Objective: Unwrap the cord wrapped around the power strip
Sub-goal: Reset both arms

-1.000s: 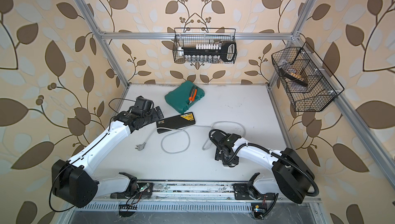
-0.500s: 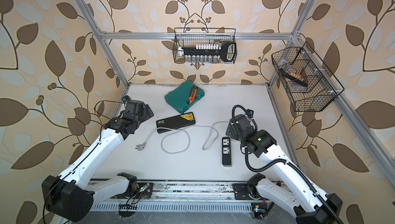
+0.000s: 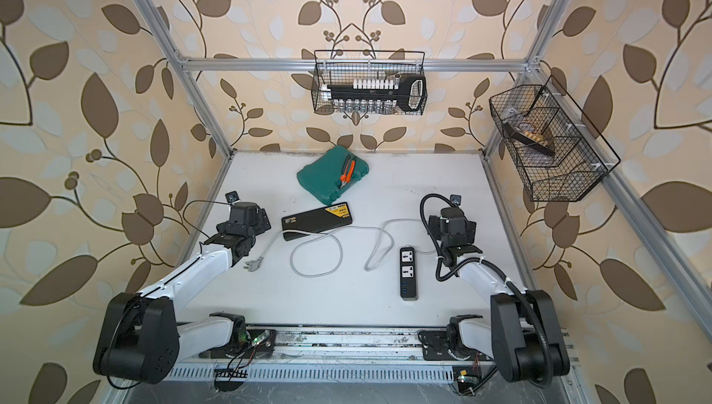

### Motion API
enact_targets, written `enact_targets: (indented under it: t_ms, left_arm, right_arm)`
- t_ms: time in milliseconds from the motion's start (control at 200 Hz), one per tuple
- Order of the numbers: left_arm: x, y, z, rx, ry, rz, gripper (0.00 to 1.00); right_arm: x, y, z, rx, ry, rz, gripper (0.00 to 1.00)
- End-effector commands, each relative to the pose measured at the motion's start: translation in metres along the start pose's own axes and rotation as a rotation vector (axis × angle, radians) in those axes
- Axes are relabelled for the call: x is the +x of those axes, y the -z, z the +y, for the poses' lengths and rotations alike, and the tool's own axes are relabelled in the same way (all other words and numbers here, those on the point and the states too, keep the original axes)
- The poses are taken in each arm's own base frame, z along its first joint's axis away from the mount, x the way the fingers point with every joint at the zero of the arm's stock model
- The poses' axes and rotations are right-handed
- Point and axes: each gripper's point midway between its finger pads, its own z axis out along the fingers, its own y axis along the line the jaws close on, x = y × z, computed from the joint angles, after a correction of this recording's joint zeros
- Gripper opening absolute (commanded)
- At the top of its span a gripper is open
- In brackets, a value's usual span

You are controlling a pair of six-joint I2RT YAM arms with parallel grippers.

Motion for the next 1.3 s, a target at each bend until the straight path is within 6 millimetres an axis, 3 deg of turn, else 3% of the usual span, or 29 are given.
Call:
enact_targets:
  t_ms: [0,105,190,350,450,615,725,775,800,875,925,1295]
  left_arm:
    - [-0.031,-0.005,-0.022,0.115,-0.001,-0.18,0.99]
    - [-0.037,-0.009,-0.034,0.158,-0.052,-0.223,0.99]
    - [-0.03,-0.014,-0.036,0.16,-0.099,-0.193,0.99]
    - [-0.014,-0.015,-0.031,0.173,-0.099,-0.205,0.99]
    - [-0.007,-0.02,-0.029,0.197,-0.075,-0.24,0.99]
    - [0.011,-0.036,-0.039,0.245,-0.093,-0.242,0.99]
    - [0.012,-0.037,-0.038,0.236,-0.091,-0.226,0.99]
    - [0.013,-0.041,-0.034,0.204,-0.082,-0.213,0.99]
    - [0.012,-0.041,-0.034,0.199,-0.085,-0.204,0.99]
    - [0.012,-0.04,-0.034,0.203,-0.085,-0.21,0.99]
    - [0.012,-0.039,-0.034,0.204,-0.084,-0.212,0.99]
    - [0.013,-0.045,-0.037,0.195,-0.095,-0.191,0.99]
  right_arm:
    - [-0.071,0.006,0.014,-0.084,-0.044,-0.303,0.99]
    - [-0.085,-0.007,0.025,-0.116,-0.026,-0.339,0.99]
    - [-0.087,-0.01,0.027,-0.109,0.008,-0.279,0.98]
    - [-0.045,0.013,0.007,-0.08,-0.013,-0.157,0.98]
    - [-0.017,0.015,0.004,-0.097,-0.049,-0.159,0.99]
    - [-0.034,0.0,0.019,-0.139,-0.038,-0.262,0.99]
    - [-0.009,-0.016,0.032,-0.198,-0.01,-0.244,0.99]
    - [-0.017,-0.024,0.029,-0.168,-0.034,-0.269,0.99]
    - [-0.008,-0.028,0.029,-0.171,-0.027,-0.182,0.99]
    - [-0.014,-0.027,0.03,-0.182,-0.028,-0.241,0.99]
    - [-0.007,-0.028,0.028,-0.175,-0.027,-0.176,0.99]
    - [-0.008,-0.028,0.028,-0.174,-0.028,-0.191,0.99]
